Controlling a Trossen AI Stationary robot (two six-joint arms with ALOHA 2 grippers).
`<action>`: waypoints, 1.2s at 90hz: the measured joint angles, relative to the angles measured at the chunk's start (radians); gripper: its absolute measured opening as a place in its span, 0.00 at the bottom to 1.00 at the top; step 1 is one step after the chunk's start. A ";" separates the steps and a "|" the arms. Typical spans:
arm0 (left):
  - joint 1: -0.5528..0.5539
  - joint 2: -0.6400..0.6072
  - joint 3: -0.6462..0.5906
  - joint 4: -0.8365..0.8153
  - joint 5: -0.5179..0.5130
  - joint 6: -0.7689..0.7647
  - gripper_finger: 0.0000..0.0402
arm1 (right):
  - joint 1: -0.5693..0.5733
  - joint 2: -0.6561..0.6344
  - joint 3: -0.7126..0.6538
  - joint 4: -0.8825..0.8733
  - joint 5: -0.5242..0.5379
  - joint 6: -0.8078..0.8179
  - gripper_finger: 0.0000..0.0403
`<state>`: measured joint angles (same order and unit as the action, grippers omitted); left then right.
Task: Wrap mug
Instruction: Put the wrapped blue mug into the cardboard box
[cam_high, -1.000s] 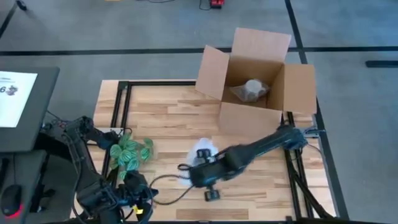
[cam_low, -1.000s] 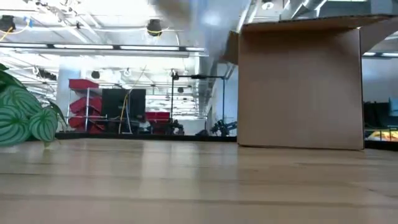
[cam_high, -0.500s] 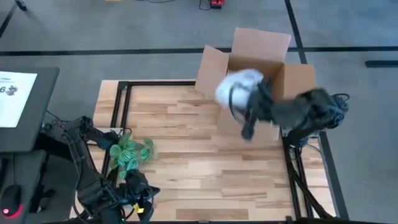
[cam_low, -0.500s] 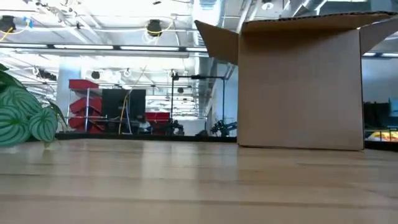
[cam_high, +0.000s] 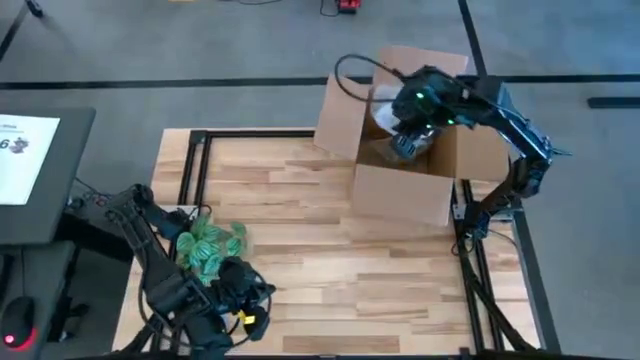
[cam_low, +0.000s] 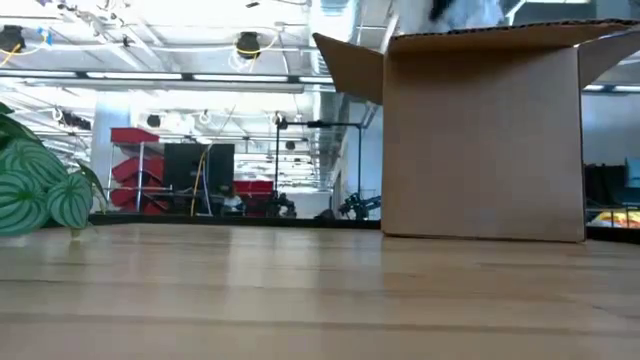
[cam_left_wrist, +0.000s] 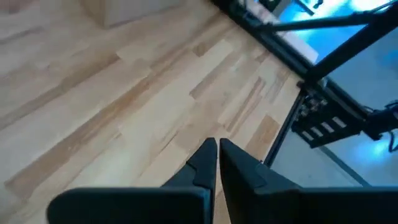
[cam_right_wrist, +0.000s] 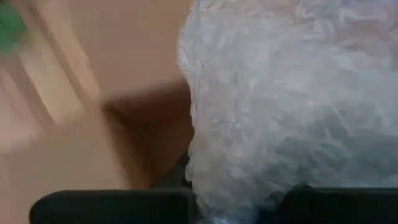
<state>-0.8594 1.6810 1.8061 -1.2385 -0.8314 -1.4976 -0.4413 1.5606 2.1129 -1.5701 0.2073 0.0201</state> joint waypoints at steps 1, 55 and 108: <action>0.004 0.000 0.008 0.000 0.000 0.012 0.00 | -0.008 -0.003 -0.012 0.000 0.000 -0.010 0.07; 0.356 -0.001 0.312 -0.001 -0.123 0.611 0.00 | -0.178 0.056 -0.538 0.315 -0.301 -0.304 0.07; 0.424 0.000 0.312 0.048 -0.060 0.612 0.00 | -0.112 0.290 -0.603 0.376 -0.368 -0.388 0.08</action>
<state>-0.4358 1.6810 2.1180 -1.1901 -0.8916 -0.8860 -0.5535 1.8509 1.5094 -1.1941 -0.1608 -0.3682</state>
